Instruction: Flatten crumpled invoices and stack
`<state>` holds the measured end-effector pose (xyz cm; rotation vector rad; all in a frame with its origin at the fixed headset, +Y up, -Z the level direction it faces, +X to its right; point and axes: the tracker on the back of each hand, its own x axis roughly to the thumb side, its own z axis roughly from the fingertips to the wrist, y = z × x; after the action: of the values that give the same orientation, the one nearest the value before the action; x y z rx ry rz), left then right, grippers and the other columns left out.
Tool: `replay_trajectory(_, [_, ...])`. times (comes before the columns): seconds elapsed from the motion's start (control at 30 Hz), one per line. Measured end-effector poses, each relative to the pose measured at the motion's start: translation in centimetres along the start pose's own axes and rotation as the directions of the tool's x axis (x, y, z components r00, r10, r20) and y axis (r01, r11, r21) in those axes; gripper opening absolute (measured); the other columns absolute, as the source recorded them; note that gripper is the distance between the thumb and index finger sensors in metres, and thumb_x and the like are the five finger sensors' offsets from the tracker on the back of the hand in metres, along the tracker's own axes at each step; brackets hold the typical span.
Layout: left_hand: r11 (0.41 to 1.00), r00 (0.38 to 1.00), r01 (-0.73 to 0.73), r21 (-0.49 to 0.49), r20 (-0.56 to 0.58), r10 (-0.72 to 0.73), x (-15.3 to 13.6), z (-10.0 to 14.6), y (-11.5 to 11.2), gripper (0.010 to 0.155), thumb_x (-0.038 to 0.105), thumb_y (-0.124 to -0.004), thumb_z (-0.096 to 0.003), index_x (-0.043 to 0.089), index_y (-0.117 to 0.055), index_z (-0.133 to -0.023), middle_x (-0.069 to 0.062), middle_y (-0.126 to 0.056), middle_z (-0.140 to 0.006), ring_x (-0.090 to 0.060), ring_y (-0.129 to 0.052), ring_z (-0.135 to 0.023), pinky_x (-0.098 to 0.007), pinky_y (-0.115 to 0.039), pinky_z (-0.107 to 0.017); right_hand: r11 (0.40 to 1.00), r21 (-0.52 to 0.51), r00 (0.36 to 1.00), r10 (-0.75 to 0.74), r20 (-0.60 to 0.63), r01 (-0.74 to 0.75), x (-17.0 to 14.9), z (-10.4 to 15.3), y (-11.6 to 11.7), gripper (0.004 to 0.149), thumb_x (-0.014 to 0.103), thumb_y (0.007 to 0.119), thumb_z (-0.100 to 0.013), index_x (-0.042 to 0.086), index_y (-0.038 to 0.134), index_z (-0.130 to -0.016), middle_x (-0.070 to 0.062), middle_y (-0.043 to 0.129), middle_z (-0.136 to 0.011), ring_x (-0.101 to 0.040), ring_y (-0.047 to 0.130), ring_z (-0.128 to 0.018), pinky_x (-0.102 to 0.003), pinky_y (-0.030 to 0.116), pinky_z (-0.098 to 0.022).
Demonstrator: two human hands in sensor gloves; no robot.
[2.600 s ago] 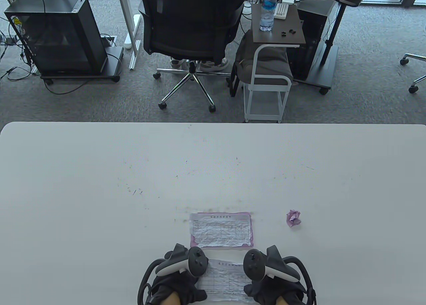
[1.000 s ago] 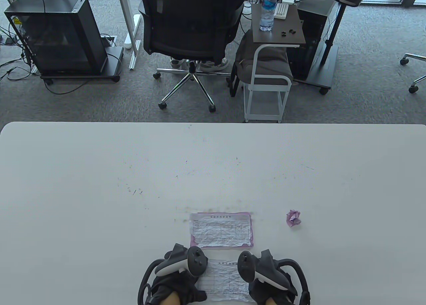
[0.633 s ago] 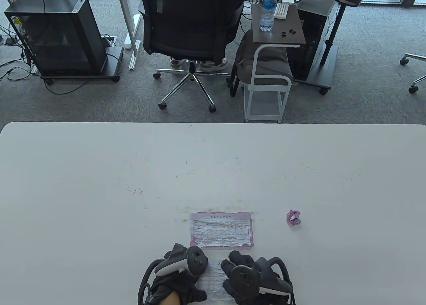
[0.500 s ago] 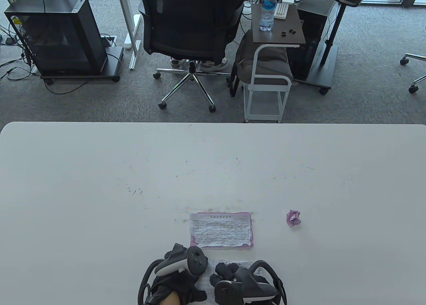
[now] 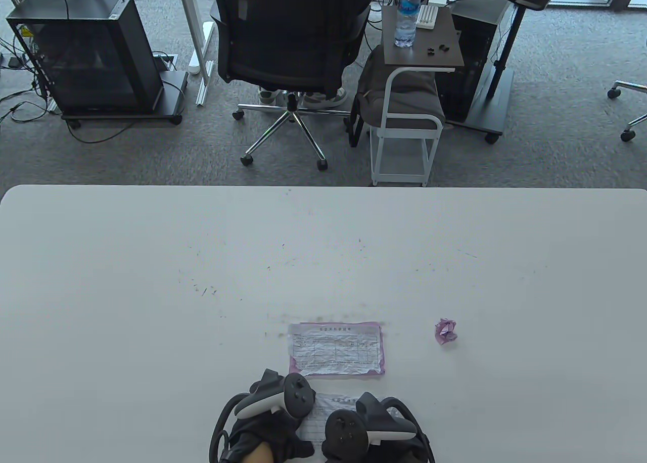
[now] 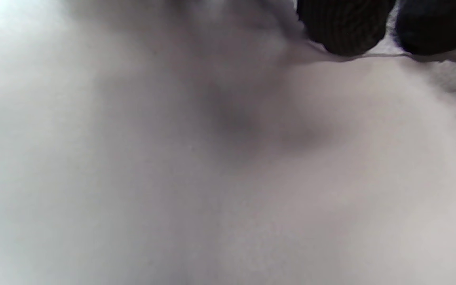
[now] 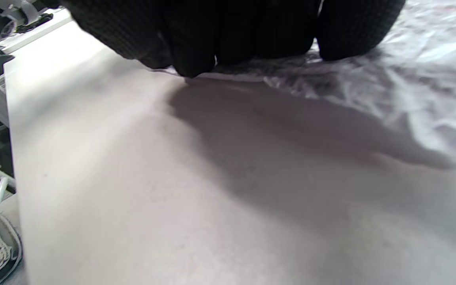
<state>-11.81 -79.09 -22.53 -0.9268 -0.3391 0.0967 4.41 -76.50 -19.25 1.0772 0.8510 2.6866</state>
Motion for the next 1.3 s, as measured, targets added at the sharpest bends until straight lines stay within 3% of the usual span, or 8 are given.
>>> replay_trajectory(0.23, [1.0,1.0,-0.005,-0.003,0.0,0.005,0.0,0.0,-0.1,0.087,0.049,-0.073,-0.0549,0.031,-0.004,-0.104,-0.024,0.019,-0.095,-0.066,0.012,-0.083,-0.072,-0.02,-0.061,0.998,0.041,0.992,-0.036,-0.118,0.041,-1.2,0.2,-0.3,0.037,0.048,0.07,-0.057,0.022,0.08,-0.082,-0.008,0.08,-0.084,-0.035,0.079,-0.07,-0.059,0.072,-0.051])
replay_trajectory(0.77, [1.0,1.0,-0.011,-0.002,-0.002,0.011,-0.1,0.0,-0.1,0.087,0.049,-0.073,-0.0547,0.032,-0.004,-0.104,-0.023,0.019,-0.095,-0.066,0.012,-0.083,-0.072,-0.019,-0.06,0.983,0.115,0.936,-0.096,-0.339,0.143,-4.6,1.2,0.0,0.034,0.052,0.07,-0.057,0.024,0.087,-0.067,-0.006,0.089,-0.066,-0.03,0.088,-0.057,-0.057,0.075,-0.047])
replay_trajectory(0.97, [1.0,1.0,-0.011,0.0,-0.001,0.011,-0.2,0.0,-0.1,0.087,0.049,-0.073,-0.0547,0.031,-0.004,-0.104,-0.024,0.019,-0.095,-0.066,0.012,-0.083,-0.072,-0.019,-0.06,0.975,0.131,0.926,-0.121,-0.358,0.178,-5.2,1.5,-0.1,0.036,0.051,0.07,-0.057,0.022,0.088,-0.066,-0.009,0.092,-0.061,-0.028,0.09,-0.051,-0.057,0.078,-0.046])
replay_trajectory(1.03, [1.0,1.0,-0.014,0.0,0.0,0.014,-0.2,0.0,-0.1,0.087,0.049,-0.073,-0.0548,0.031,-0.004,-0.104,-0.023,0.019,-0.095,-0.066,0.013,-0.083,-0.072,-0.019,-0.06,0.983,0.056,0.931,-0.148,-0.333,0.176,-5.2,2.4,-1.0,0.038,0.052,0.07,-0.057,0.02,0.089,-0.066,-0.01,0.094,-0.057,-0.027,0.092,-0.045,-0.056,0.082,-0.042])
replay_trajectory(1.13, [1.0,1.0,-0.022,-0.003,-0.004,0.022,-0.1,-0.1,-0.1,0.087,0.049,-0.073,-0.0549,0.031,-0.003,-0.104,-0.023,0.02,-0.095,-0.066,0.013,-0.082,-0.072,-0.019,-0.06,0.973,-0.221,0.961,-0.123,-0.249,0.067,-4.5,3.7,-2.4,0.04,0.052,0.071,-0.056,0.02,0.088,-0.071,-0.012,0.093,-0.063,-0.029,0.092,-0.049,-0.057,0.083,-0.042])
replay_trajectory(1.17, [1.0,1.0,-0.02,-0.004,-0.004,0.02,-0.1,-0.1,-0.1,0.087,0.049,-0.073,-0.0549,0.031,-0.003,-0.104,-0.023,0.02,-0.095,-0.066,0.013,-0.082,-0.072,-0.019,-0.06,0.961,-0.272,0.967,-0.11,-0.231,0.045,-4.3,3.8,-2.5,0.041,0.051,0.071,-0.056,0.019,0.087,-0.075,-0.013,0.092,-0.068,-0.03,0.091,-0.053,-0.057,0.083,-0.042])
replay_trajectory(1.3, [1.0,1.0,-0.02,-0.002,-0.004,0.02,-0.1,0.0,-0.1,0.087,0.049,-0.073,-0.0548,0.031,-0.003,-0.104,-0.023,0.019,-0.095,-0.066,0.013,-0.082,-0.072,-0.019,-0.06,0.956,-0.293,0.99,-0.043,-0.131,0.003,-2.9,2.5,-1.9,0.049,0.047,0.069,-0.056,0.014,0.069,-0.093,-0.019,0.071,-0.091,-0.037,0.082,-0.071,-0.053,0.083,-0.044])
